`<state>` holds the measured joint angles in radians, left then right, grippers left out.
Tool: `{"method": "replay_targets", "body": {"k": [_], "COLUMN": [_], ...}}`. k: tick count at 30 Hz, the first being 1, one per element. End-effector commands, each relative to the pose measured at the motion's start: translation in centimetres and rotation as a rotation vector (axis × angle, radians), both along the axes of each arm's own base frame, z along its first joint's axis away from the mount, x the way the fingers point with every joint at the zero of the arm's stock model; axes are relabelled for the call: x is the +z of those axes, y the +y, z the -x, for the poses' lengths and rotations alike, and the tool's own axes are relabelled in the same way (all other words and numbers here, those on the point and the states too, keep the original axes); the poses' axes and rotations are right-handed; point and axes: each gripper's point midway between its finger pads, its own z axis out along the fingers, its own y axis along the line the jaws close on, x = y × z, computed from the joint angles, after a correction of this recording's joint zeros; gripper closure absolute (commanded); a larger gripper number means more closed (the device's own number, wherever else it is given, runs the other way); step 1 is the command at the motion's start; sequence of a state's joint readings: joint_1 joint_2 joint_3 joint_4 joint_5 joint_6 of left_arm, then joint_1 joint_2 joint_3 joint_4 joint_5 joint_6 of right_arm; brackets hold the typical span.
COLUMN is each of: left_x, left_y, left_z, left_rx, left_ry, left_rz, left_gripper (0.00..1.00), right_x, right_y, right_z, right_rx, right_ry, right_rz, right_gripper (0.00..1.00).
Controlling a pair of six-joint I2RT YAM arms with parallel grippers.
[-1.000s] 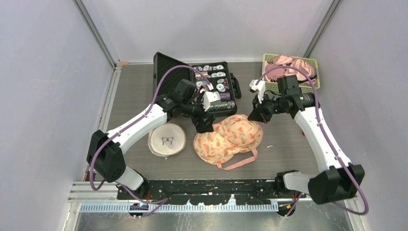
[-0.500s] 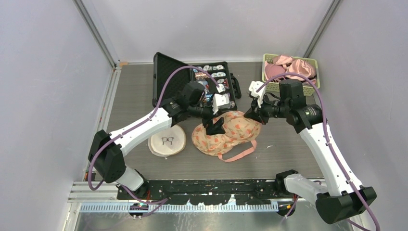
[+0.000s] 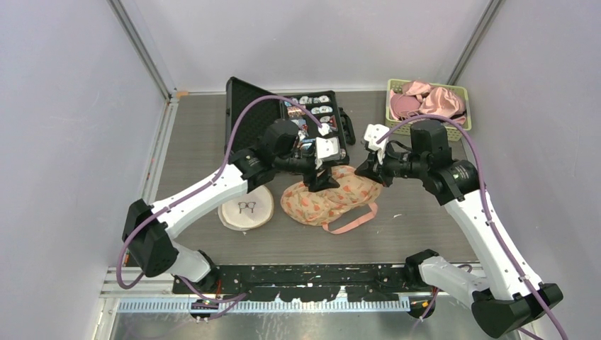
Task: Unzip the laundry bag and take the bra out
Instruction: Unzip the laundry bag at the center of the board.
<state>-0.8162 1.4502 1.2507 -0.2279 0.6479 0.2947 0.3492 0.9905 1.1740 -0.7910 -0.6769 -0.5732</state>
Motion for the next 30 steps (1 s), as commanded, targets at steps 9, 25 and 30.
{"method": "replay_targets", "body": {"k": [9, 25, 30], "left_x": [2.4, 3.5, 3.7], "left_y": [-0.3, 0.6, 0.6], "left_z": [1.0, 1.3, 1.6], "left_rx": [-0.031, -0.032, -0.056], "left_ry": [-0.079, -0.151, -0.195], "left_rz": [0.059, 0.063, 0.059], "left_gripper": [0.57, 1.00, 1.00], "right_x": [3.5, 2.2, 1.7], "right_y": [1.1, 1.0, 1.3], "right_z": [0.1, 1.8, 2.0], "right_rx": [0.006, 0.020, 0.043], "right_ry": [-0.106, -0.035, -0.007], "right_rz": [-0.082, -0.078, -0.076], "right_gripper": [1.00, 0.45, 0.43]}}
